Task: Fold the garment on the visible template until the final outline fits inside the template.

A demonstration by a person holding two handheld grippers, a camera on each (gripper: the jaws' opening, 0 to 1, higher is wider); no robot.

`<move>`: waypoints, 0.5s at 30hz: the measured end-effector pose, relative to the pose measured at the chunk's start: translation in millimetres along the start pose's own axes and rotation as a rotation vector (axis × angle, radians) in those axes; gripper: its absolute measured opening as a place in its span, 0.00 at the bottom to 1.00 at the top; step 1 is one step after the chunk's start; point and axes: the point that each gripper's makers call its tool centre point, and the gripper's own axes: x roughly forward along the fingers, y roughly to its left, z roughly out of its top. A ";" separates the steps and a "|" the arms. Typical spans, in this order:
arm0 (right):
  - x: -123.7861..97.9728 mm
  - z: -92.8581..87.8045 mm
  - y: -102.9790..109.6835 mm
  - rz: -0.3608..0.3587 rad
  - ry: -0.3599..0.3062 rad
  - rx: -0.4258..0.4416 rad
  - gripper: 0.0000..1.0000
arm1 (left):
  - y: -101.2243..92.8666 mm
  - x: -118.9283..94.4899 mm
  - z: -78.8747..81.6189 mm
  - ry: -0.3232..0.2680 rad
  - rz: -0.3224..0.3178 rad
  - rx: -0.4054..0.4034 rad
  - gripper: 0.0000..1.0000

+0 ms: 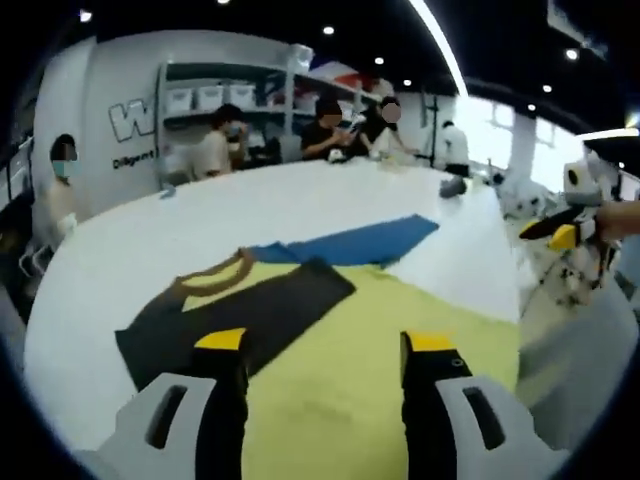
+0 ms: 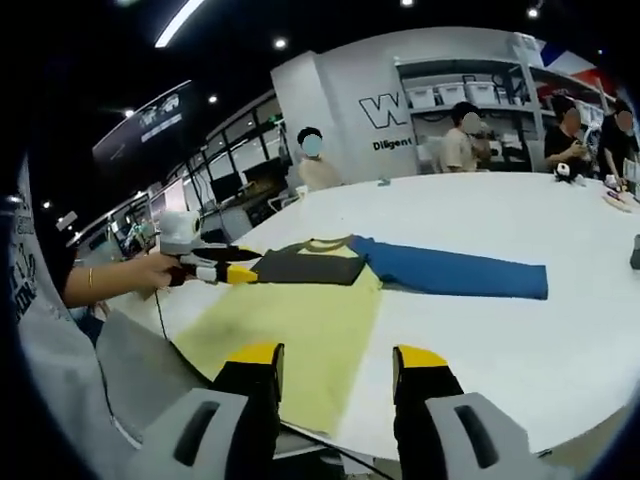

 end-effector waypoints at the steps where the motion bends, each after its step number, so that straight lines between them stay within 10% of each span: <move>1: -0.2 -0.3 -1.0 -0.002 0.001 0.001 0.40 | 3.4 -4.4 -1.3 -0.003 0.004 -0.010 0.58; 15: -9.5 23.3 -43.0 -0.010 0.013 -0.011 0.40 | -2.4 -72.6 2.2 -0.053 0.120 -0.107 0.60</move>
